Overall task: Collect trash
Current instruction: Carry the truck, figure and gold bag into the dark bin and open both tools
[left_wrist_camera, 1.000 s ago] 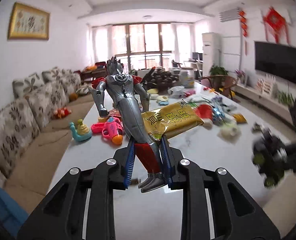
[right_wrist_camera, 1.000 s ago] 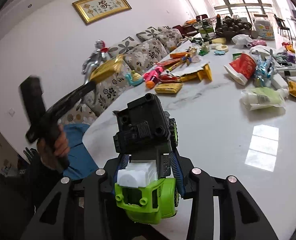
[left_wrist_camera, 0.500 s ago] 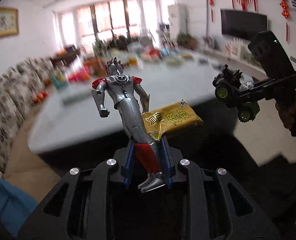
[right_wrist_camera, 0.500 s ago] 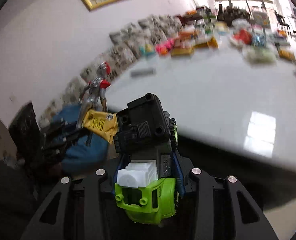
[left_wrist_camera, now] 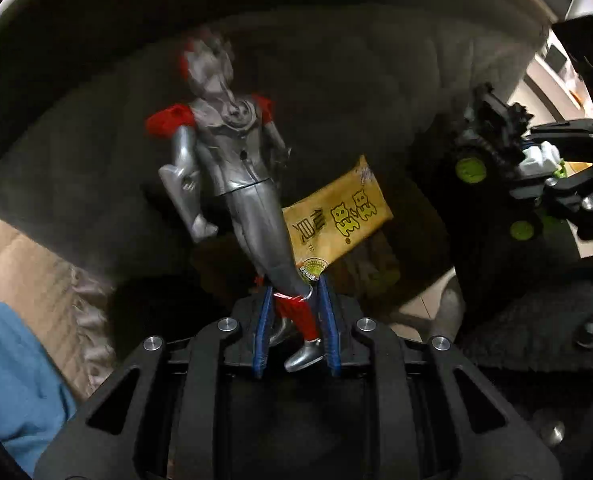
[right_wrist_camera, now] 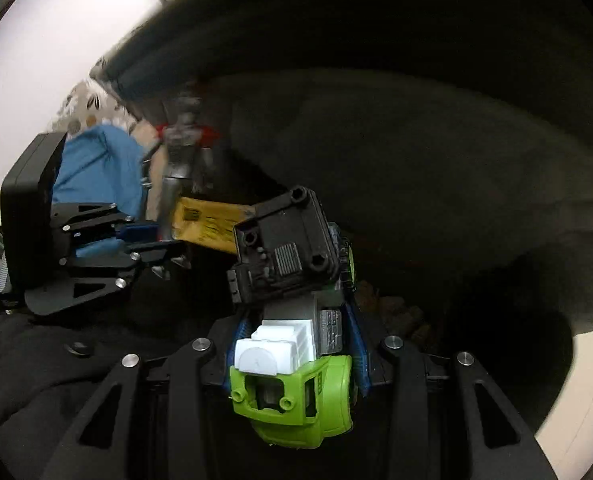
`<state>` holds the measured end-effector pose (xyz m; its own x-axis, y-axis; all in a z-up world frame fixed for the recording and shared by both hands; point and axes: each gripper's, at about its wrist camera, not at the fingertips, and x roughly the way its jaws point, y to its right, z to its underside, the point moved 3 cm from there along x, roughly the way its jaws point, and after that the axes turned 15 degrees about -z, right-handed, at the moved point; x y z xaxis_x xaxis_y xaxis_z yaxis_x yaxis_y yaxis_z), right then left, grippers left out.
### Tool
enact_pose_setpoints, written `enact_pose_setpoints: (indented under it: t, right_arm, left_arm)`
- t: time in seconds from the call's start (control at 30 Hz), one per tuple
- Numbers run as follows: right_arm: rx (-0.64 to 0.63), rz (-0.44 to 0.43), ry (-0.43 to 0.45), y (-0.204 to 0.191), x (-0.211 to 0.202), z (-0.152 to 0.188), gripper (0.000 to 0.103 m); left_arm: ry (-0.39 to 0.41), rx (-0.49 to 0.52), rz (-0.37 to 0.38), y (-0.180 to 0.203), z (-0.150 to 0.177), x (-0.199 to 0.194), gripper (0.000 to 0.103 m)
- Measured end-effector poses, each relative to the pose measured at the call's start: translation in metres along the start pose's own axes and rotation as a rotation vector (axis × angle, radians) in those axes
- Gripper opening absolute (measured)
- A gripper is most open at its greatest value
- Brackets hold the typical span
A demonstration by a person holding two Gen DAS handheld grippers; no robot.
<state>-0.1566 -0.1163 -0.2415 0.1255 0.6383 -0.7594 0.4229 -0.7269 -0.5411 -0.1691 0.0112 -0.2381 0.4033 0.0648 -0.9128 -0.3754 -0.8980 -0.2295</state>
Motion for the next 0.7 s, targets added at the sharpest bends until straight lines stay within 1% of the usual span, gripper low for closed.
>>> enact_pose_setpoints:
  t: [0.07, 0.13, 0.17, 0.2, 0.23, 0.27, 0.3, 0.33, 0.4, 0.5, 0.63, 0.7]
  right_arm:
    - [-0.006, -0.002, -0.028, 0.0, 0.012, 0.001, 0.042]
    - [-0.007, 0.025, -0.045, 0.003, 0.022, 0.001, 0.042]
    - [-0.008, 0.031, -0.053, 0.006, 0.027, 0.002, 0.042]
    - [-0.005, 0.041, -0.064, 0.01, 0.033, 0.001, 0.043]
    - [-0.003, 0.05, -0.071, 0.011, 0.038, 0.0, 0.056]
    - [0.004, 0.061, -0.08, 0.017, 0.044, 0.0, 0.068]
    - [0.014, 0.062, -0.077, 0.021, 0.047, 0.0, 0.077]
    - [0.025, 0.058, -0.078, 0.023, 0.048, 0.0, 0.075]
    - [0.037, 0.046, -0.063, 0.024, 0.044, -0.003, 0.074]
    - [0.02, 0.031, -0.035, 0.021, 0.034, 0.001, 0.074]
    - [-0.013, 0.044, -0.024, 0.02, 0.023, -0.003, 0.074]
    - [-0.047, 0.061, -0.011, 0.012, 0.011, -0.007, 0.074]
  left_arm:
    - [-0.025, 0.007, 0.014, 0.003, 0.002, 0.007, 0.021]
    - [-0.057, 0.01, 0.017, 0.005, 0.002, 0.017, 0.022]
    - [-0.086, 0.014, 0.022, 0.006, 0.002, 0.025, 0.022]
    - [-0.106, 0.02, 0.024, 0.006, 0.004, 0.03, 0.031]
    - [-0.14, 0.027, 0.013, 0.007, 0.003, 0.04, 0.062]
    - [-0.168, 0.035, -0.032, 0.007, 0.001, 0.05, 0.08]
    - [-0.186, 0.038, -0.071, 0.007, 0.003, 0.056, 0.09]
    - [-0.214, 0.033, -0.072, 0.005, 0.005, 0.063, 0.09]
    - [-0.224, 0.026, -0.065, 0.004, 0.006, 0.063, 0.09]
    - [-0.202, 0.033, -0.085, 0.003, 0.005, 0.057, 0.09]
    - [-0.186, 0.026, -0.094, -0.001, 0.001, 0.054, 0.09]
    - [-0.173, 0.024, -0.113, -0.006, -0.002, 0.05, 0.09]
